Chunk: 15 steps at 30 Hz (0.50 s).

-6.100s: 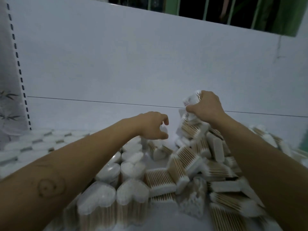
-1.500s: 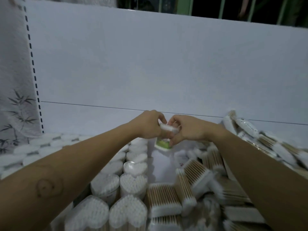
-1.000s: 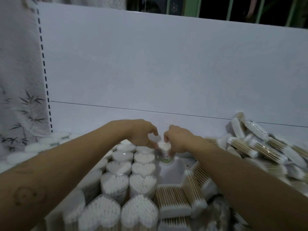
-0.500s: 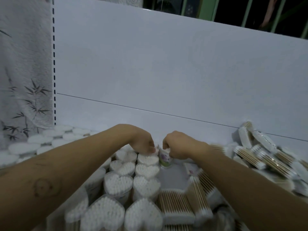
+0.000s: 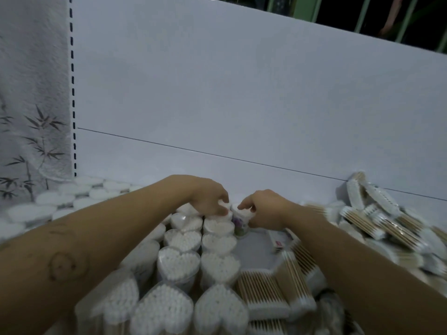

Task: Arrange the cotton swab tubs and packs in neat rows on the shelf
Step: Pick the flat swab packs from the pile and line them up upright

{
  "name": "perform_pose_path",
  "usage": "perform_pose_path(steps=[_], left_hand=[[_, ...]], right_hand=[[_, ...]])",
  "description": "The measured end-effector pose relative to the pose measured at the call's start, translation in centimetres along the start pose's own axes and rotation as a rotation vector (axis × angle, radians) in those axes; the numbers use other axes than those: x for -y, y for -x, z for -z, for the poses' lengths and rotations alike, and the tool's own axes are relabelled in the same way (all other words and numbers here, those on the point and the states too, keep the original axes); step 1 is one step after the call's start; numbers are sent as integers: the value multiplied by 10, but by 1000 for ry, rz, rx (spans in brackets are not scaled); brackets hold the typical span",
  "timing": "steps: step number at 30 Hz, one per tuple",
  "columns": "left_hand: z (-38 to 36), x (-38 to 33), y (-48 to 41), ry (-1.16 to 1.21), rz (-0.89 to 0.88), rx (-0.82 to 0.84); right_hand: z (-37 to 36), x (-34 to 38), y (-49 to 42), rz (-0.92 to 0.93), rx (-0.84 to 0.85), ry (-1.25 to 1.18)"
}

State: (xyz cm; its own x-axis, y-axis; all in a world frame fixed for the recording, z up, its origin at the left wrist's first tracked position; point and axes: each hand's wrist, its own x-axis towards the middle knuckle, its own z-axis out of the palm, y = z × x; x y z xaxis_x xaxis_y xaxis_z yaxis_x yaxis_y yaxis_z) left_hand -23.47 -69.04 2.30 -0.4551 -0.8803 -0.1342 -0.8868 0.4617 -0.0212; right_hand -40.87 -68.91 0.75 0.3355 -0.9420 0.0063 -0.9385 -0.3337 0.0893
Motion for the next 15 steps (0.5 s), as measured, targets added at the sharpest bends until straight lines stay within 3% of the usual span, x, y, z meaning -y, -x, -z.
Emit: perform_pose_path(steps=[10,15], left_hand=[[18,-43,7,64,-221,-218],[15,-70,33,46,-223,-325]], right_hand=[[44,-8,58,-106,-139,-10],[42,-11,93,-128,-181,-50]])
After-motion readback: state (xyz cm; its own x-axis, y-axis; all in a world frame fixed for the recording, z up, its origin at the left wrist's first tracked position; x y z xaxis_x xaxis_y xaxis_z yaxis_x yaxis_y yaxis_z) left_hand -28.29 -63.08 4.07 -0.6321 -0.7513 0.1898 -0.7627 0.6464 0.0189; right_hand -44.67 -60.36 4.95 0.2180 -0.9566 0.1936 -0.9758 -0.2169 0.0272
